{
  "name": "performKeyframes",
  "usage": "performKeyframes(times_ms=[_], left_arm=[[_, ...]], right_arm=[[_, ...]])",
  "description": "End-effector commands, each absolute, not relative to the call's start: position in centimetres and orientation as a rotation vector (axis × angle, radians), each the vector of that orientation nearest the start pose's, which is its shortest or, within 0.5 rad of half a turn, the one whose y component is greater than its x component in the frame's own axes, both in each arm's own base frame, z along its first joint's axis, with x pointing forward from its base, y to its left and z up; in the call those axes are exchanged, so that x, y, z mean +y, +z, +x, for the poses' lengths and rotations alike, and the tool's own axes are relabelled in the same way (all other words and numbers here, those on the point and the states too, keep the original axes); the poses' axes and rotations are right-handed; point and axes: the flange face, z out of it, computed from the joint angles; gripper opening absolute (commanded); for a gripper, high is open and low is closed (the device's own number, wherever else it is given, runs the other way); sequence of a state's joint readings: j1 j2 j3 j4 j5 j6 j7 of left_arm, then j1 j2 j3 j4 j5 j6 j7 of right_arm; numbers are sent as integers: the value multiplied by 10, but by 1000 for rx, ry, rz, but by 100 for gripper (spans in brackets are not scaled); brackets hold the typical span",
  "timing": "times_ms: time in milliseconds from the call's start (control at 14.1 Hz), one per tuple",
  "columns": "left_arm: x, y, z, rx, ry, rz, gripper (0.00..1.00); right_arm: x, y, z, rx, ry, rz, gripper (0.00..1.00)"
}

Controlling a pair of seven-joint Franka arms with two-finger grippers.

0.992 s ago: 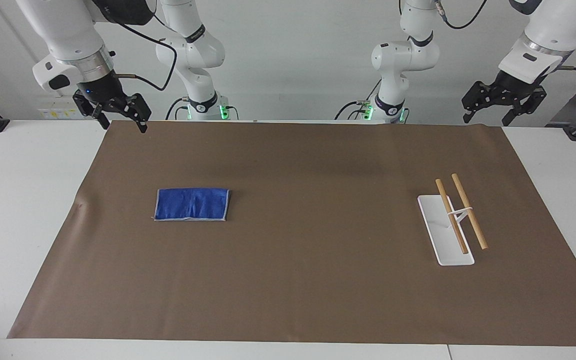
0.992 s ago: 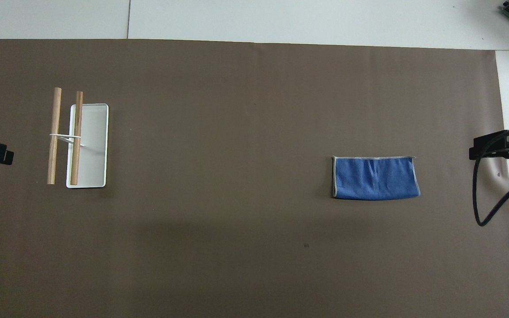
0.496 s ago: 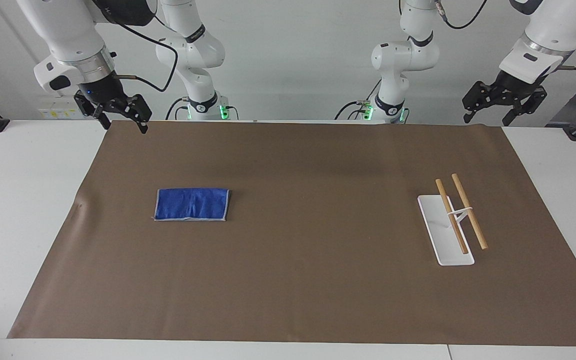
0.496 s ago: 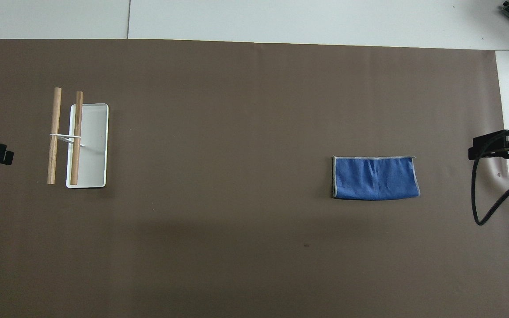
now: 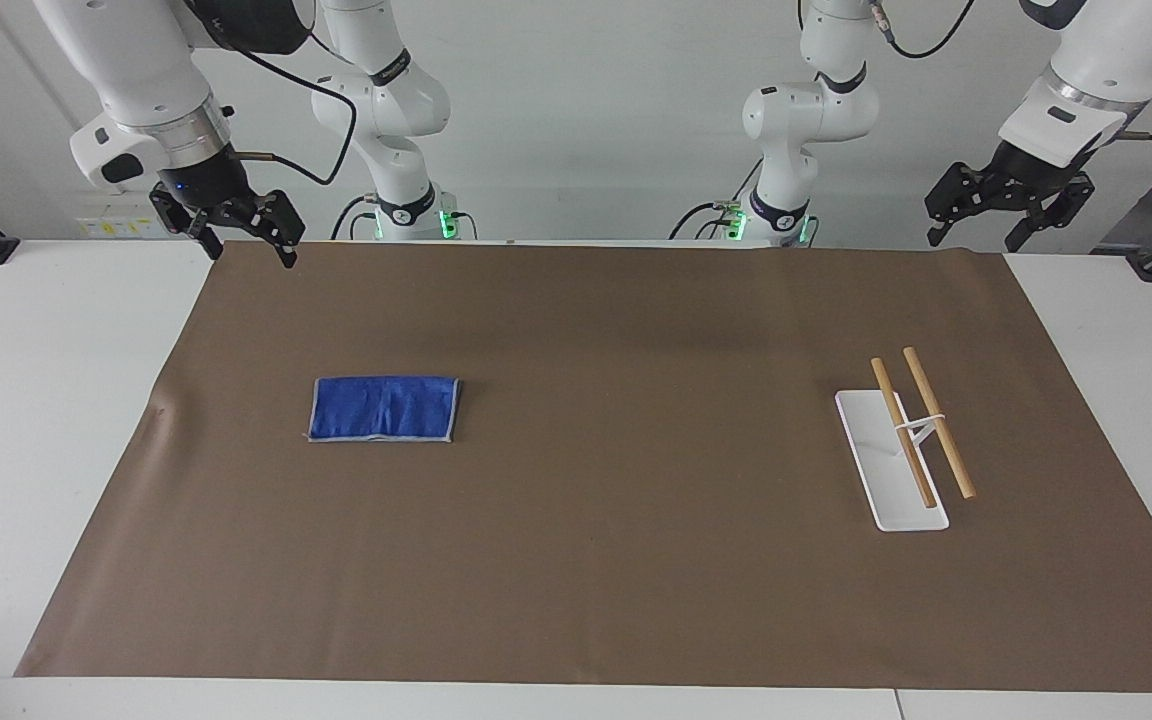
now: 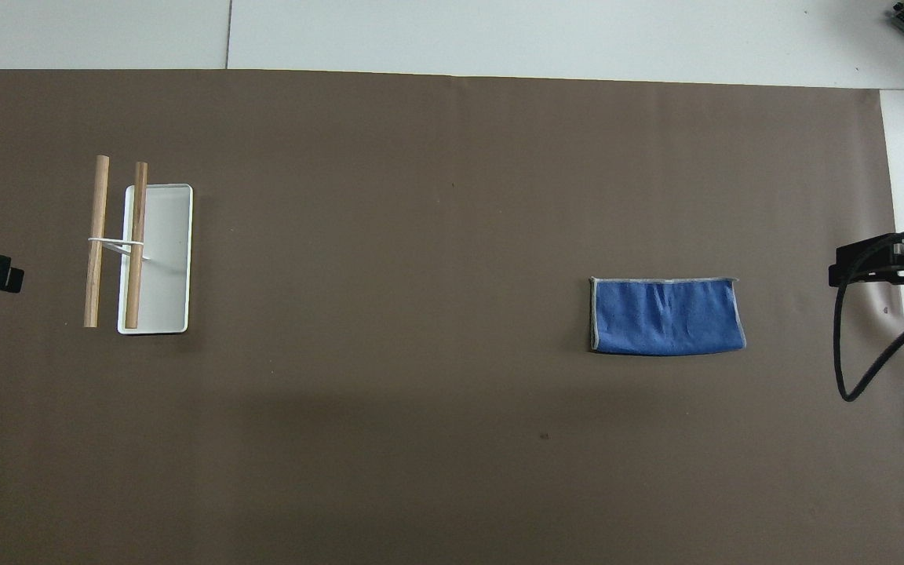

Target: Right arm passes towel to left arm to hang

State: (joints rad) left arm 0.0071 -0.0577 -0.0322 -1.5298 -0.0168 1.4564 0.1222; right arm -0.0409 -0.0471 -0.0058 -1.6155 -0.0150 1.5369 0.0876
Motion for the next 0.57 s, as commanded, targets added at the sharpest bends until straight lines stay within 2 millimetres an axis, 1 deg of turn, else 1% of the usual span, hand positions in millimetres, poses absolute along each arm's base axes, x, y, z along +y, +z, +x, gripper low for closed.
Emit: performKeyframes(times_ms=[0,142,213,354,425,496], left_arm=[[-13,665,517,241,36,-3132,100],[-12,665,517,238,36,-3133,100],[-12,665,517,238,36,-3133,100],[-13,665,517,241,36,-3132,100],[-12,665,517,238,36,-3133,100],[-12,665,517,238,36,-3133,100]], right_arm=[[-23,624,528,247,13,-3151,100],[-20,622,530,229,-13,-3152,100],[-14,619,529,212,-13,-3151,100],[-3,604,532,182,-33,-3152,100],[-1,596,536,171,-62,-3151,100],[-1,585,539,165,-74,-3152,100]])
